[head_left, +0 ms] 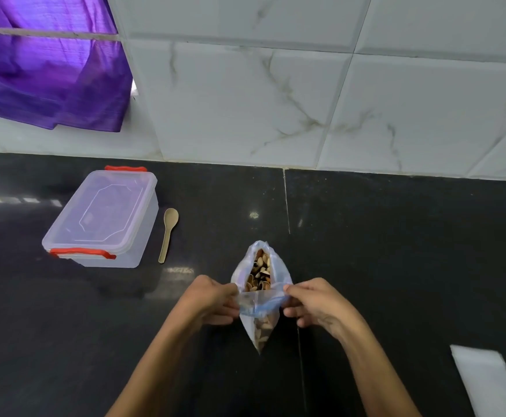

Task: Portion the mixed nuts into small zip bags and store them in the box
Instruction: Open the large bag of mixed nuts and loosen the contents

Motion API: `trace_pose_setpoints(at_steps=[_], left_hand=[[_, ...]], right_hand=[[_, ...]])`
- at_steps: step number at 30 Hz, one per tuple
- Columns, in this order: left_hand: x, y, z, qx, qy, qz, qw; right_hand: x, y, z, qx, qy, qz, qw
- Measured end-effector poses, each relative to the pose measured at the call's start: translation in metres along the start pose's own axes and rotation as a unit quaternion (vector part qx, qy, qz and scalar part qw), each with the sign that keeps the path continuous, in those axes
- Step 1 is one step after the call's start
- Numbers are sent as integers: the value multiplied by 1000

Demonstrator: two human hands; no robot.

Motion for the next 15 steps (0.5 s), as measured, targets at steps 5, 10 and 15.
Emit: trace_pose_setpoints(at_steps=[5, 10, 15], left_hand=[[-16, -14, 0, 6, -44, -267, 963], [-35, -20, -1, 78, -119, -483, 864], [-25, -23, -7, 65, -69, -263, 960]], right_hand=[[-4, 20, 1, -68, -48, 329, 941], [-11, 37, 6, -116, -95, 464, 873], [-11, 29, -7, -25, -11, 92, 995]])
Point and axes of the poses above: each hand's wrist, its own z-axis towards the middle knuckle, its own x-axis out of the back of the hand, y = z × x, the point moved 2 cm from there along z, towards the middle knuckle, and after that the axes turned 14 degrees about z, right-handed, at the moved point
